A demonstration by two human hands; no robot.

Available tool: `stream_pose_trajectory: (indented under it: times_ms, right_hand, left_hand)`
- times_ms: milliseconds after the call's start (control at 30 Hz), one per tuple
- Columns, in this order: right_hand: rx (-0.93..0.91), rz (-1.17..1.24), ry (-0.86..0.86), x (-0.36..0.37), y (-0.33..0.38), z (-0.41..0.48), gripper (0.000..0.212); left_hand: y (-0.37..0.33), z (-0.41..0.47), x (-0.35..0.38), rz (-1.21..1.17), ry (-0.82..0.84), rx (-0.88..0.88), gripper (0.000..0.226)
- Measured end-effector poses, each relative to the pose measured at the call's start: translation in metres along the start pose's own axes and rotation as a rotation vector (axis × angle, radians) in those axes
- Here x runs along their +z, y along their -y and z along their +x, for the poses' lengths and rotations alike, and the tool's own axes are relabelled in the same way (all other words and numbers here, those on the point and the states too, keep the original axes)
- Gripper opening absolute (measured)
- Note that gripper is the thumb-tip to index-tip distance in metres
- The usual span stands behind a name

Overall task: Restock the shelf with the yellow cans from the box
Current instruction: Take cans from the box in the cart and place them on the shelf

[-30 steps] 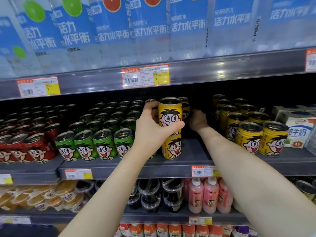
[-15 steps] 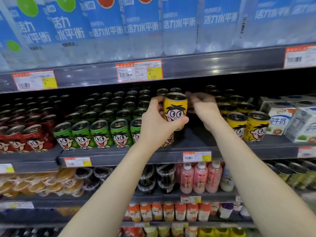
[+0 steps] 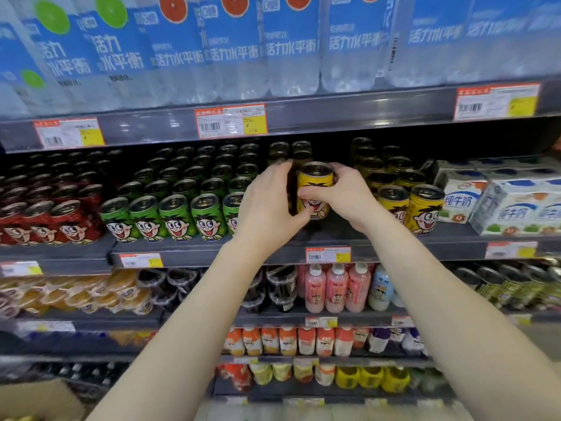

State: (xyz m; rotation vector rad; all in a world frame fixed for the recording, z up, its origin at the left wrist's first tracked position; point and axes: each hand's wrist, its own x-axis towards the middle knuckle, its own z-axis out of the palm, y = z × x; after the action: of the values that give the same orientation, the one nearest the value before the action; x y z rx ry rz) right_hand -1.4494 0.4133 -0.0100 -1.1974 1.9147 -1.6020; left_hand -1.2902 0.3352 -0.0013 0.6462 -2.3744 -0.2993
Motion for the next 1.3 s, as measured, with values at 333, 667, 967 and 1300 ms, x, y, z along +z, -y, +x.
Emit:
stream_pose_trajectory:
  times_ms: [333,667,967,1300]
  right_hand:
    - [0.083,-0.004,-0.037,0.027,-0.049,0.043,0.066]
    - [0.117,0.015,-0.104,0.034,-0.08,0.069,0.075]
    - [0.098,-0.144,-0.18,0.044,-0.11,0.073,0.083]
    - [0.168,-0.227,-0.188,0.047,-0.103,0.107,0.067]
  left_hand:
    - [0.019,-0.013,0.003,0.154,0.04,-0.003,0.068]
    - [0.039,0.012,-0.003,0.17,0.029,0.003,0.065]
    - [0.056,0.02,0.005,0.207,0.103,0.027,0.069]
    - [0.056,0.027,0.006,0.221,0.135,0.047,0.08]
